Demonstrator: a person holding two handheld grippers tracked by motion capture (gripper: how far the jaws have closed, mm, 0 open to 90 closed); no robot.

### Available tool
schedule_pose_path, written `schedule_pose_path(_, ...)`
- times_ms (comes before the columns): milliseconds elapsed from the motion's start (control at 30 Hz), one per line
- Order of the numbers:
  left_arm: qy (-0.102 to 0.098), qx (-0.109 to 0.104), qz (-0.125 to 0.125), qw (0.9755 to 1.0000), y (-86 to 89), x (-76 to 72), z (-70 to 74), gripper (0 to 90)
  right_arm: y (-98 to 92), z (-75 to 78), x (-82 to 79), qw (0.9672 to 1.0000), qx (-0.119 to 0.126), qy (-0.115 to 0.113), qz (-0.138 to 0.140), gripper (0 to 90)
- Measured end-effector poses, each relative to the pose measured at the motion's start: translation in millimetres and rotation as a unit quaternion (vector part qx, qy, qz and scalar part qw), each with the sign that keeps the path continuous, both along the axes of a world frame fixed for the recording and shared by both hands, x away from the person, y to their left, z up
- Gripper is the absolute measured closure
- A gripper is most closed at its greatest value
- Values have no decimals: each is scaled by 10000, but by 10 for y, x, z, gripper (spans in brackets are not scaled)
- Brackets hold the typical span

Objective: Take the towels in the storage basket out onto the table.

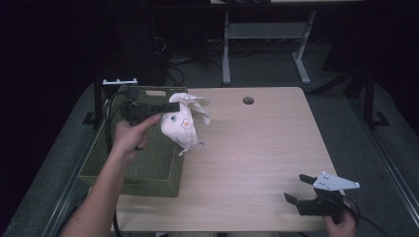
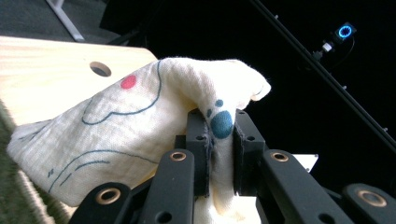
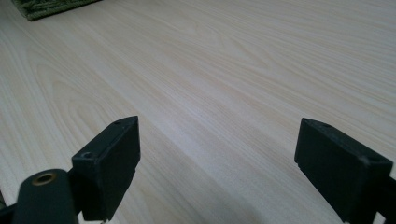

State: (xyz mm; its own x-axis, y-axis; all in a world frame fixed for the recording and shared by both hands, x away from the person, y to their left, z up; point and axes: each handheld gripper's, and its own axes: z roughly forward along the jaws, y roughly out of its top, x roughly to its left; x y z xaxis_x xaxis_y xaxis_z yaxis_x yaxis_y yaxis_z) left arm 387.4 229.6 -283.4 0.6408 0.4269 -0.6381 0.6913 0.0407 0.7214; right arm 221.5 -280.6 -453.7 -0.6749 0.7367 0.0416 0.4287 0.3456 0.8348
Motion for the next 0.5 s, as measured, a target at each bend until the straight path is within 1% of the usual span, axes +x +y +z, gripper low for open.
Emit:
schedule_pose_path(167, -2, 52, -137, 9999, -164, 31, -21, 798, -5, -9, 14, 10000, -3, 43, -16, 140)
schedule_pose_path(267, -28, 85, -167, 9998, -259, 53, -31, 798, -16, -10, 19, 10000, 16, 61, -42, 140)
schedule_pose_path(333, -27, 98, -216, 9997, -326, 72, -53, 798, -23, -13, 22, 10000, 20, 47, -30, 140)
schedule_pose_path(467, -38, 145, -185, 9997, -457, 95, -101, 798, -27, -13, 20, 10000, 23, 58, -51, 140)
schedule_pose_path(500, -7, 150, -235, 9996, -523, 111, -128, 798, -31, -15, 25, 10000, 23, 61, -61, 140)
